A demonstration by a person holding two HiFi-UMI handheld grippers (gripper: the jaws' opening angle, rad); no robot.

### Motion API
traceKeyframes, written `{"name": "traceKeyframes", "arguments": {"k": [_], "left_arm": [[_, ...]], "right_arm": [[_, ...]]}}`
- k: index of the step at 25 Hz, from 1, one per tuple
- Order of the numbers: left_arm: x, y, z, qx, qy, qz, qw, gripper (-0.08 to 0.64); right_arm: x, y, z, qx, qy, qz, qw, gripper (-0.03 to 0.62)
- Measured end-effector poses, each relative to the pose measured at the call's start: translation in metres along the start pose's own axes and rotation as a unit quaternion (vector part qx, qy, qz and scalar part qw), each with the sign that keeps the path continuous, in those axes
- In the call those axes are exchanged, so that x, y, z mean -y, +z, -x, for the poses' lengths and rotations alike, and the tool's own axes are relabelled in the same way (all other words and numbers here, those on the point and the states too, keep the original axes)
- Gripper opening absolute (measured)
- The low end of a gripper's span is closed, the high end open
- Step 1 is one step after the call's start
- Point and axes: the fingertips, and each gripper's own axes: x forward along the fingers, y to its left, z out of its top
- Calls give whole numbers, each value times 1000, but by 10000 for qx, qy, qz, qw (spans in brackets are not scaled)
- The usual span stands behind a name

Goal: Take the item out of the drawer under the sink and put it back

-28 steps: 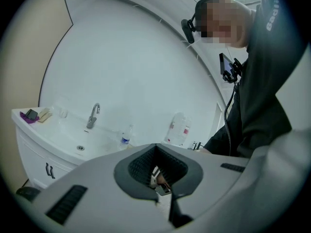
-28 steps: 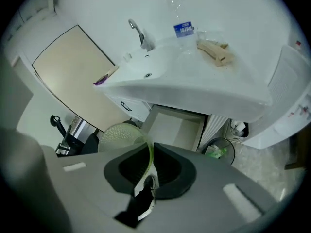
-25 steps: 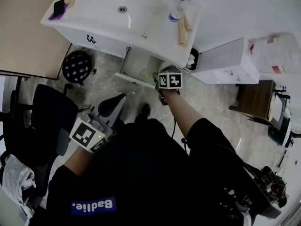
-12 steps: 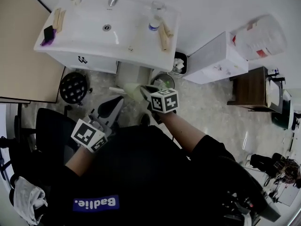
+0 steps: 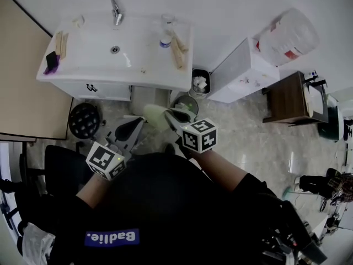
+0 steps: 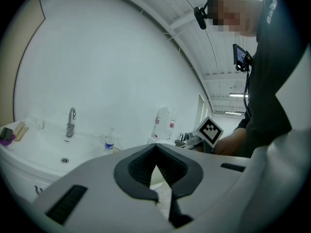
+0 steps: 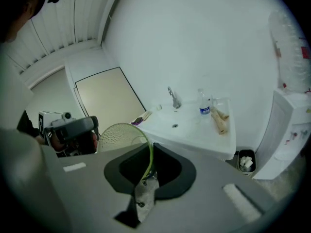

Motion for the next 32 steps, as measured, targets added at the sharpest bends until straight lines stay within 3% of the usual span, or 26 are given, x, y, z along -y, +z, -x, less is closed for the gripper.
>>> {"name": "traceKeyframes", "arguments": {"k": [10,32], "left_arm": [[13,-5,-7,-47,-261,82,9996,-9],[8,-10,-4,-10,-141,179,9997,-9]], "right_arm": [[-7,17,37,623,-197,62,9978,23],[-15,16,23,517,85,162,9985,23]]}}
